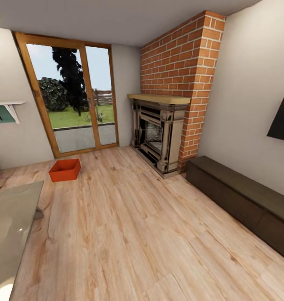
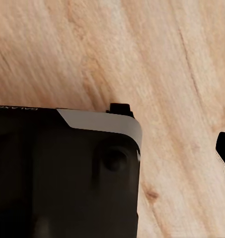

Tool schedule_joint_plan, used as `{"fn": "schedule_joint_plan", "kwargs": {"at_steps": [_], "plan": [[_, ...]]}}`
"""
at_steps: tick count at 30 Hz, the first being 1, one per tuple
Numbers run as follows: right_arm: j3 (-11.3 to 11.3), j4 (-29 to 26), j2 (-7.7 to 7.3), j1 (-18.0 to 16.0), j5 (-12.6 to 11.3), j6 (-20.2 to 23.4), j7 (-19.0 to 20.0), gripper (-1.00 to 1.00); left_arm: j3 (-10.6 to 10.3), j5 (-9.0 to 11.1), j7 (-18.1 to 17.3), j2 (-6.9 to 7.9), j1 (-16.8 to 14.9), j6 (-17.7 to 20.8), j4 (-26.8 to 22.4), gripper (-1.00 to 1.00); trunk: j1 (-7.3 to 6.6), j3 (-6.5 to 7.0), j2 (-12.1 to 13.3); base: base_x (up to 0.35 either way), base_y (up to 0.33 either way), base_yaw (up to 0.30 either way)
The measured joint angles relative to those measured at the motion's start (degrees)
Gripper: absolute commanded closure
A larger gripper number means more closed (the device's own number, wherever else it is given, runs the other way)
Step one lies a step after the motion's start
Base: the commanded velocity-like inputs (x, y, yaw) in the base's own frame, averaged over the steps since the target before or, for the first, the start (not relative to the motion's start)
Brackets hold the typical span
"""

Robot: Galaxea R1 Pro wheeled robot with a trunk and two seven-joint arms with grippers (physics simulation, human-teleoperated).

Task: Move the two storage containers from the living room to the garage. In the garage, place one container on the floor and stack the other container on top of it (either order is fine).

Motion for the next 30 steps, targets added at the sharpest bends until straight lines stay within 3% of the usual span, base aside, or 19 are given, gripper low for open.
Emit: {"fn": "schedule_joint_plan", "kwargs": {"at_steps": [11, 30], "plan": [[0.02, 0.00, 0.08, 0.00, 0.08, 0.01, 0.00, -1.00, 0.00, 0.01, 0.00, 0.00, 0.00, -0.05, 0.01, -1.00, 0.00, 0.00, 0.00, 0.322, 0.000, 0.024], [-0.03, 0.00, 0.03, 0.00, -0.02, 0.00, 0.00, -1.00, 0.00, 0.00, 0.00, 0.00, 0.00, -0.02, 0.00, -1.00, 0.00, 0.00, 0.00, 0.322, 0.000, 0.211]]}}
